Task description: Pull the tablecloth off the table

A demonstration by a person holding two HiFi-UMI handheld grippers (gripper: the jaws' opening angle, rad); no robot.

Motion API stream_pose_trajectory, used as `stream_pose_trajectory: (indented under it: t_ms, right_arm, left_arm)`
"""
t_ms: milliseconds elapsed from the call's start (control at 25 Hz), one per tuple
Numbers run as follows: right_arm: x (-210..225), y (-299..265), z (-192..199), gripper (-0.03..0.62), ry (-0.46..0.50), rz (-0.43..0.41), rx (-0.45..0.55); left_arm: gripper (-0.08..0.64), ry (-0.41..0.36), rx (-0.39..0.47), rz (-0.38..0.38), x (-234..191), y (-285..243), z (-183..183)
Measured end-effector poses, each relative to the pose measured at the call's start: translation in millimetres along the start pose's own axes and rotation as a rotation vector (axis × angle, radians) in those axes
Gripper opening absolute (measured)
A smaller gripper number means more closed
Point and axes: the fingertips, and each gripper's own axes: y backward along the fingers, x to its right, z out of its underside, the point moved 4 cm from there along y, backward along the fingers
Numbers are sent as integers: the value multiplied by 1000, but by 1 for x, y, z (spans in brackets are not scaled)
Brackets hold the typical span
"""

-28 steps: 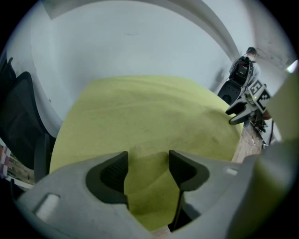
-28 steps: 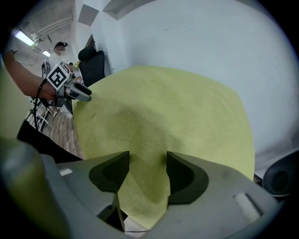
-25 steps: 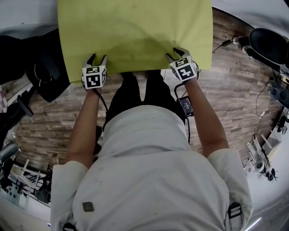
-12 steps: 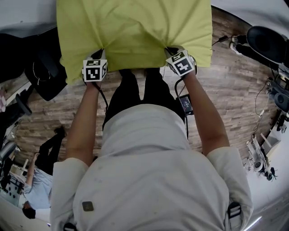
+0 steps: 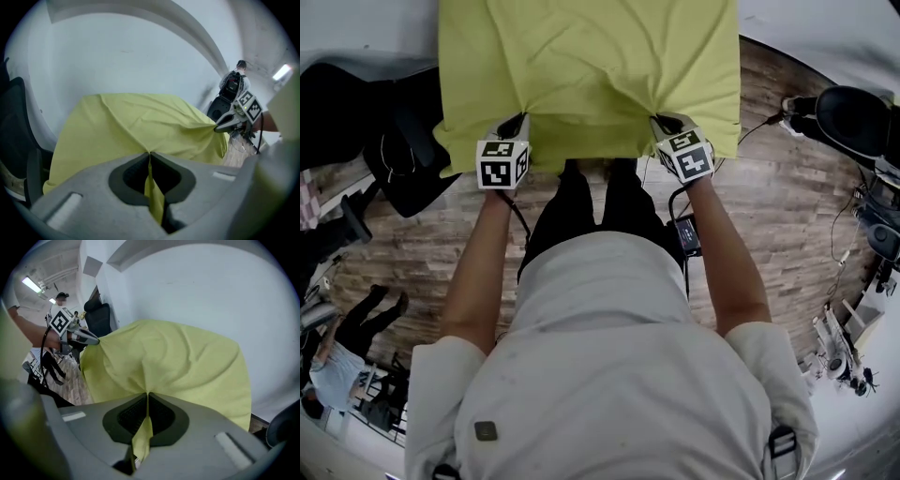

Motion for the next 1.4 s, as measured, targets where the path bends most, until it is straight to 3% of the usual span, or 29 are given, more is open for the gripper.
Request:
stream_pose_trajectory:
  t_ms: [640, 1040, 1200, 1400]
  right_arm:
    - [0, 130, -126, 12, -27, 86, 407]
    - [-33, 261, -217, 13, 96, 188, 706]
    - [-50, 313, -245, 13, 151, 253, 810]
    - [-67, 356, -253, 14, 193, 310, 892]
  left_arm:
    - [6, -120, 370, 76, 36, 114, -151]
    - [8, -222, 656, 89, 31, 241, -238]
    - [8, -220, 728, 128, 27, 286, -256]
    - [8, -245, 804, 162, 36, 324, -264]
